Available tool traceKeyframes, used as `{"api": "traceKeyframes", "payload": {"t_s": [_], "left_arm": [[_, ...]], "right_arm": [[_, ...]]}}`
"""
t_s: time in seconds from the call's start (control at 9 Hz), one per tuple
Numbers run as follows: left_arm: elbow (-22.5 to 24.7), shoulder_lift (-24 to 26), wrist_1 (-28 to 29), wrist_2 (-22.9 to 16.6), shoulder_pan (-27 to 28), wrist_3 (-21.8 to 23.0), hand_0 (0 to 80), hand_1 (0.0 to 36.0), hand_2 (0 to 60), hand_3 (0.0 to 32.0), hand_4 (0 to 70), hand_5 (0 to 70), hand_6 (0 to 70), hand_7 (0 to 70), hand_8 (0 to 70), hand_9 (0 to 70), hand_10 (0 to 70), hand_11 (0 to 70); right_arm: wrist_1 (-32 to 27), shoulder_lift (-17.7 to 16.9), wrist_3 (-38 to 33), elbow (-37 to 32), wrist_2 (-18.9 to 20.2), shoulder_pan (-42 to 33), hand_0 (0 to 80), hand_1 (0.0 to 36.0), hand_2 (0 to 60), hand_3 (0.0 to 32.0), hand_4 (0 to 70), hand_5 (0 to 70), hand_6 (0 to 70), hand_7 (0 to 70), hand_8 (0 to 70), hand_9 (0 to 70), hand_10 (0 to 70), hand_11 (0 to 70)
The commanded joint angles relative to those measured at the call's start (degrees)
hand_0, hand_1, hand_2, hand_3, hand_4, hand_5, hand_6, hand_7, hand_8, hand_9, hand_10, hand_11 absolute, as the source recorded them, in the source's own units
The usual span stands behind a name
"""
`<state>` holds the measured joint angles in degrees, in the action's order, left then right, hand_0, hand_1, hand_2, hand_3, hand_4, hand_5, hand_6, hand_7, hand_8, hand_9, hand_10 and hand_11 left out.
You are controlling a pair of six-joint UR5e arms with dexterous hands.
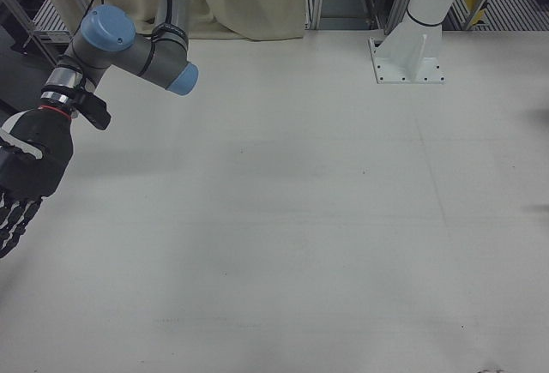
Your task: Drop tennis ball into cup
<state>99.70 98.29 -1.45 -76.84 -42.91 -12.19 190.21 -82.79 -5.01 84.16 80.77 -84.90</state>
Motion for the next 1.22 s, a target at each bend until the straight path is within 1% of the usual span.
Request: {"api": "traceKeyframes", "payload": {"t_s": [0.0,0.11,0.22,0.33,0.44,0.56,0.67,0.78,0.89,1.0,1.11], "left_arm": [[-0.5,-0.2,0.5,-0.1,0.0,-0.1,44.0,11.5,21.7,0.0,12.9,7.5,23.9,7.4,7.9,5.5,4.6,7.5],[-0.6,-0.2,0.5,-0.1,-0.1,-0.1,43.0,10.8,23.9,0.0,12.2,8.9,31.4,4.8,8.9,4.7,4.3,7.1],[-0.9,-0.3,0.6,-0.1,-0.2,-0.1,42.0,10.4,24.5,0.0,11.2,8.7,31.0,3.9,8.5,4.3,3.8,6.3],[-0.9,-0.2,0.6,-0.1,-0.2,-0.1,39.9,10.1,24.0,0.0,9.9,6.5,20.8,4.6,6.2,3.7,3.1,5.2],[-0.9,-0.2,0.6,-0.1,-0.2,-0.1,36.3,8.6,26.6,0.0,6.7,7.6,28.3,1.9,7.2,3.1,2.2,3.8],[-0.2,-0.2,0.7,-0.2,-1.3,0.3,34.9,8.5,25.1,0.0,5.1,6.4,21.8,2.3,5.7,3.0,1.9,3.4],[1.3,-0.6,1.4,-0.8,-6.6,0.8,33.7,8.7,23.3,0.0,4.0,4.8,14.3,3.2,4.5,2.9,1.7,3.1],[2.8,-2.9,2.0,-2.6,-13.9,0.6,35.2,9.0,25.0,0.0,4.3,5.8,17.7,2.9,5.1,3.3,1.9,3.4],[4.2,-5.3,2.4,-4.3,-20.9,0.4,37.4,9.2,26.3,0.0,5.1,7.5,26.0,2.5,7.0,3.6,2.4,4.2],[4.4,-6.9,3.2,-5.0,-26.5,0.0,39.7,10.4,26.4,0.0,8.0,7.5,24.8,5.6,7.4,4.5,3.8,6.3],[4.5,-8.7,4.0,-6.3,-30.8,-0.1,41.1,10.6,27.1,0.0,10.0,8.9,31.6,6.0,9.2,5.0,4.8,7.8]], "right_arm": [[0.0,0.0,0.0,0.0,0.0,0.0,0.0,0.0,0.0,0.0,0.0,0.0,0.0,0.0,0.0,0.0,0.0,0.0],[0.0,0.0,0.0,0.0,0.0,0.0,0.0,0.0,0.0,0.0,0.0,0.0,0.0,0.0,0.0,0.0,0.0,0.0],[0.0,0.0,0.0,-0.1,0.0,0.0,0.0,0.0,0.0,0.0,0.0,0.0,0.0,0.0,0.0,0.0,0.0,0.0],[0.0,0.0,0.0,0.0,0.0,0.0,0.0,0.0,0.0,0.0,0.0,0.0,0.0,0.0,0.0,0.0,0.0,0.0],[0.0,0.0,0.0,-0.1,0.0,0.0,0.0,0.0,0.0,0.0,0.0,0.0,0.0,0.0,0.0,0.0,0.0,0.0],[0.1,0.0,0.0,0.0,0.0,0.0,0.0,0.0,0.0,0.0,0.0,0.0,0.0,0.0,0.0,0.0,0.0,0.0],[0.0,0.0,0.0,0.0,0.0,0.0,0.0,0.0,0.0,0.0,0.0,0.0,0.0,0.0,0.0,0.0,0.0,0.0],[0.1,0.0,0.0,0.0,0.0,0.0,0.0,0.0,0.0,0.0,0.0,0.0,0.0,0.0,0.0,0.0,0.0,0.0],[0.0,0.0,0.0,0.0,0.0,0.0,0.0,0.0,0.0,0.0,0.0,0.0,0.0,0.0,0.0,0.0,0.0,0.0],[0.0,0.0,0.0,0.0,0.0,0.0,0.0,0.0,0.0,0.0,0.0,0.0,0.0,0.0,0.0,0.0,0.0,0.0],[0.0,0.0,0.0,0.0,0.0,0.0,0.0,0.0,0.0,0.0,0.0,0.0,0.0,0.0,0.0,0.0,0.0,0.0]]}}
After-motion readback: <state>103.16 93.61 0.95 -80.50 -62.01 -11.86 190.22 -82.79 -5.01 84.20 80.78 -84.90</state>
